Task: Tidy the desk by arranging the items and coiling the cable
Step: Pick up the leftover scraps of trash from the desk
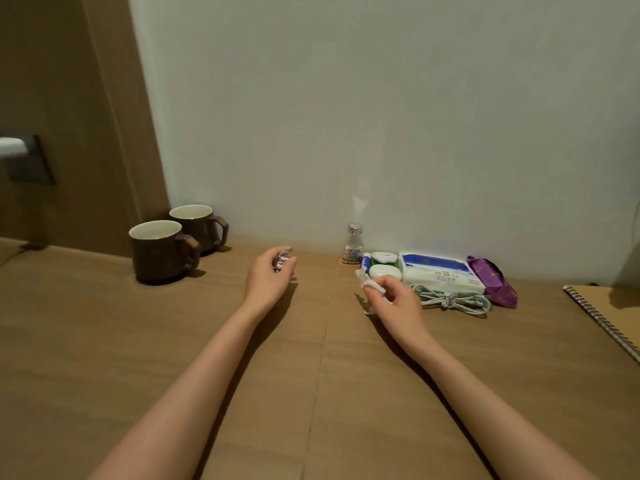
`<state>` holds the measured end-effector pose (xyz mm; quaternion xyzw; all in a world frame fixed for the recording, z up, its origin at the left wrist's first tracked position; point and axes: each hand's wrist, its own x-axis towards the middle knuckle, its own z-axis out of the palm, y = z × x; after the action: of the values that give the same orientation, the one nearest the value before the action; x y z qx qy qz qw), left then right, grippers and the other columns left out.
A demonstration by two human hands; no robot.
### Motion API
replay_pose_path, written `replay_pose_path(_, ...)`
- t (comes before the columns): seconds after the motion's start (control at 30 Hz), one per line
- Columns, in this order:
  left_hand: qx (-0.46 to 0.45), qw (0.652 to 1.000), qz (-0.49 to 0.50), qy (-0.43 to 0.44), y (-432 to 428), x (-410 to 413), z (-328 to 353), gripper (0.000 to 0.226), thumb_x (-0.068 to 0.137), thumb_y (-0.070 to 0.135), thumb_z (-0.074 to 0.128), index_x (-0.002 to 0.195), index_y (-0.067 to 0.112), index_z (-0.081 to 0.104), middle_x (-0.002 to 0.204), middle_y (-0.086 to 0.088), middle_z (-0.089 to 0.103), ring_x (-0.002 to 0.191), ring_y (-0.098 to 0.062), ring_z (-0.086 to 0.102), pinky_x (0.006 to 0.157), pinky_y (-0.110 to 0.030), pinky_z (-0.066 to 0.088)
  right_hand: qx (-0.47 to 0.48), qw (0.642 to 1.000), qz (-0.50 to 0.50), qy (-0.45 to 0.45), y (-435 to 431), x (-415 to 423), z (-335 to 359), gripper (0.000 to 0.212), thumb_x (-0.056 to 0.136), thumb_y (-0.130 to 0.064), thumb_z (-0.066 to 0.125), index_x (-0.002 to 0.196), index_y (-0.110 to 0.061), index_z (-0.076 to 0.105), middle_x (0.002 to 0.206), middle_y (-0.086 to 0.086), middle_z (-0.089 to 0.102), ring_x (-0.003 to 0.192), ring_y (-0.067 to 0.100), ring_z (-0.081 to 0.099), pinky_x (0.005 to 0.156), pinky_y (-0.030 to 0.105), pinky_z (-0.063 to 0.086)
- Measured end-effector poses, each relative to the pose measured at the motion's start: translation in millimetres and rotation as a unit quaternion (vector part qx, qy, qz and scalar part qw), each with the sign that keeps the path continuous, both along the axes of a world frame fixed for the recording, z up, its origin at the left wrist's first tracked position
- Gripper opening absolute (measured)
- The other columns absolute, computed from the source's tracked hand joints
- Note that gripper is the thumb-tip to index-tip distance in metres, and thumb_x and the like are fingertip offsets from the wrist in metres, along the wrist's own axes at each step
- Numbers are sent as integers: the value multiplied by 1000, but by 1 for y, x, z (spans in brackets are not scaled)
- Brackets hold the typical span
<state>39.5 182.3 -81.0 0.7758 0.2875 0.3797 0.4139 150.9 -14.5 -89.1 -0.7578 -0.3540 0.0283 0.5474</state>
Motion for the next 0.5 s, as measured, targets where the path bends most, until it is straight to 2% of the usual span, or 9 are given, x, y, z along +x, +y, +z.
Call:
replay_pose_path(0.1,6,999,-51,-3,-24,-32,22,35,93,23,56,128,19,55,105,2,64,89,-9,62,72,-19,51,4,1000,20,10,-8,-13,5,14,91,-20,61,78,-16,64,70,-1,64,67,16,59,63,30,46)
replay_pose_path(0.17,25,997,-76,-7,-43,-59,38,34,92,23,57,126,20,57,98,5,63,82,-6,60,67,-17,48,-2,999,40,6,-14,-29,13,14,91,-23,61,81,-15,65,72,0,65,70,18,61,65,31,48)
replay_pose_path(0.3,61,994,-86,-9,-83,-119,57,28,91,26,59,119,25,62,96,3,67,80,-11,62,72,-25,52,38,992,116,15,-32,-78,46,12,92,-17,59,91,-7,65,75,8,64,65,4,57,60,16,45)
replay_pose_path(0.37,65,994,-85,-17,-104,-152,62,27,91,25,58,118,25,62,97,4,67,80,-5,62,71,-19,52,49,986,160,10,-43,-106,59,13,92,-16,59,95,-5,65,77,10,64,63,0,57,58,13,45)
replay_pose_path(0.5,37,996,-74,-43,-139,-211,63,26,91,22,55,117,21,61,91,3,67,75,3,61,63,-11,48,72,967,240,46,-66,-163,71,11,91,-13,59,94,-4,65,72,3,60,62,-1,55,57,12,43)
